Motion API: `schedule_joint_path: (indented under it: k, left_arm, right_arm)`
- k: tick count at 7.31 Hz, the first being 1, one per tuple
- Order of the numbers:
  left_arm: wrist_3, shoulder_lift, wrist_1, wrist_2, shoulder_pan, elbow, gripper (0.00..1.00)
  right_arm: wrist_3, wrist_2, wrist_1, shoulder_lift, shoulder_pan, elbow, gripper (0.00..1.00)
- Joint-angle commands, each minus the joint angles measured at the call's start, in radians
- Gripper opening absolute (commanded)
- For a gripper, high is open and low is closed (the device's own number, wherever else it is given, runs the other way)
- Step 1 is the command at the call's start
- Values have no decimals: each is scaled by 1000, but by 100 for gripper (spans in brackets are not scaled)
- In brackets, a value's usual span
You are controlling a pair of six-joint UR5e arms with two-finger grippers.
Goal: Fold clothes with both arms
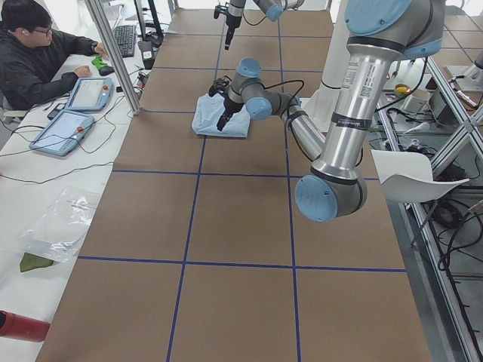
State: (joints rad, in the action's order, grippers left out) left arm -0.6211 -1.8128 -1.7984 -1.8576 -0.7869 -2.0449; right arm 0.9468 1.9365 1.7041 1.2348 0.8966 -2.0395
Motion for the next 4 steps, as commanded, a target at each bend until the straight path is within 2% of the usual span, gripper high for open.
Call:
schedule_joint_path:
  k: [1, 2, 3, 4]
  left_arm:
    - [411, 148, 19, -200, -289, -12, 100]
    - [580, 214, 20, -240, -411, -2, 100]
    - [700, 251, 19, -276, -511, 44, 100]
    - [742, 291, 4, -326, -588, 96, 100]
  right_arm:
    - [-537, 246, -1, 194, 331, 21, 100]
    - [-741, 266, -4, 271, 426, 45, 100]
    - [-892, 327, -7, 331, 503, 86, 100]
    - [-975, 344, -9, 403, 553, 100, 100]
